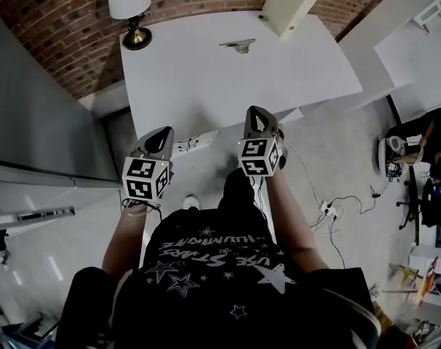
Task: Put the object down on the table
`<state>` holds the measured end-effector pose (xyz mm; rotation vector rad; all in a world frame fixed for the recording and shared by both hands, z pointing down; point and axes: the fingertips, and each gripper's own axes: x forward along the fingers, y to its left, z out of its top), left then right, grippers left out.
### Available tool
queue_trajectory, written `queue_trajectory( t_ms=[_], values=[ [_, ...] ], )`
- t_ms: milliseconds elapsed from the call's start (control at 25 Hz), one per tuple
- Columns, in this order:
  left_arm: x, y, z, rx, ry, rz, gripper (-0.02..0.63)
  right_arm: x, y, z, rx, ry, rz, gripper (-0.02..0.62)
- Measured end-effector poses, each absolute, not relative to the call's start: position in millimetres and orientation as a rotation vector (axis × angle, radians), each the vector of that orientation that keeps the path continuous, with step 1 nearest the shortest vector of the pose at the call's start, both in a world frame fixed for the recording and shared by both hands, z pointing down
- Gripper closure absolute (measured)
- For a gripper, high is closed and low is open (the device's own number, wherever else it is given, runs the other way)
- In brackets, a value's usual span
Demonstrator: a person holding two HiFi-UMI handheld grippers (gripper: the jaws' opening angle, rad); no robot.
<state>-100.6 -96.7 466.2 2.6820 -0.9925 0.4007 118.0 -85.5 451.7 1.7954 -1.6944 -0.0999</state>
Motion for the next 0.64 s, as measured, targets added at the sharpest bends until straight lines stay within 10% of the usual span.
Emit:
queue_trajectory(
  t_ms=[640],
  values=[
    [-80, -75, 471, 2.705, -0.907, 0.422, 0.584, 138, -53, 454, 1.882, -1.673, -0.001, 0.594]
  ],
)
